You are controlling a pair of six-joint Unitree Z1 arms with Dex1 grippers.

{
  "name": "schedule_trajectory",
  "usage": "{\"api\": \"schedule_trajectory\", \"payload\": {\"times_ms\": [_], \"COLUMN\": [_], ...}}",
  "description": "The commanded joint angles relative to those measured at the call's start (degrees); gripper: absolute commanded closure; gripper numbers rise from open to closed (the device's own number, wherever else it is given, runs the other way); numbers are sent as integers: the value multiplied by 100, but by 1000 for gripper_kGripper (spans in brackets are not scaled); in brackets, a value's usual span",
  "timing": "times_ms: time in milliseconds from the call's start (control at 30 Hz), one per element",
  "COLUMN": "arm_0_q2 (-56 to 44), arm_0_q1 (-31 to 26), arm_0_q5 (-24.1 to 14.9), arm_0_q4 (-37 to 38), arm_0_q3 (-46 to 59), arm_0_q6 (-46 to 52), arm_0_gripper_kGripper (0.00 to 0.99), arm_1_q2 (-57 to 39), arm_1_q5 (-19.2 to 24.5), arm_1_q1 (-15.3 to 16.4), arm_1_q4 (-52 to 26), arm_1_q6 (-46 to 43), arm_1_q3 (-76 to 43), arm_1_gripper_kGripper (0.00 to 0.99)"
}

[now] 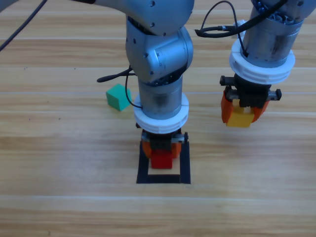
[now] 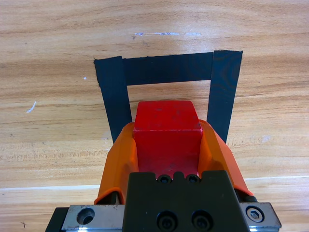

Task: Stack the blocks in the rectangular block: red at the bottom, yellow in the middle, green on top

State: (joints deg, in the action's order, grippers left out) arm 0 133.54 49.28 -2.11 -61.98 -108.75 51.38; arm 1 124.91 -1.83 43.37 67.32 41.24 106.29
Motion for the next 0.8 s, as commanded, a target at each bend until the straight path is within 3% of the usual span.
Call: {"api": "schedule_trajectory", "payload": {"times_ms": [33,800], "arm_0_q2": [128,102], "arm_0_q1": [-77,117], "arm_0_q5": [27,18], "arm_0_q4": [37,37], "arm_0_q3": [109,91], "arm_0_q6": [127,373], "arm_0_gripper_kGripper": [990,990], "arm_1_q2": [-10,-28], "arm_1_q5": [51,42], "arm_1_q1": [163,163], "arm_1_q4": [53,53], "arm_1_q6": [33,33], "arm_1_q3": [-90,-90], "arm_1_gripper_kGripper": [562,560]}}
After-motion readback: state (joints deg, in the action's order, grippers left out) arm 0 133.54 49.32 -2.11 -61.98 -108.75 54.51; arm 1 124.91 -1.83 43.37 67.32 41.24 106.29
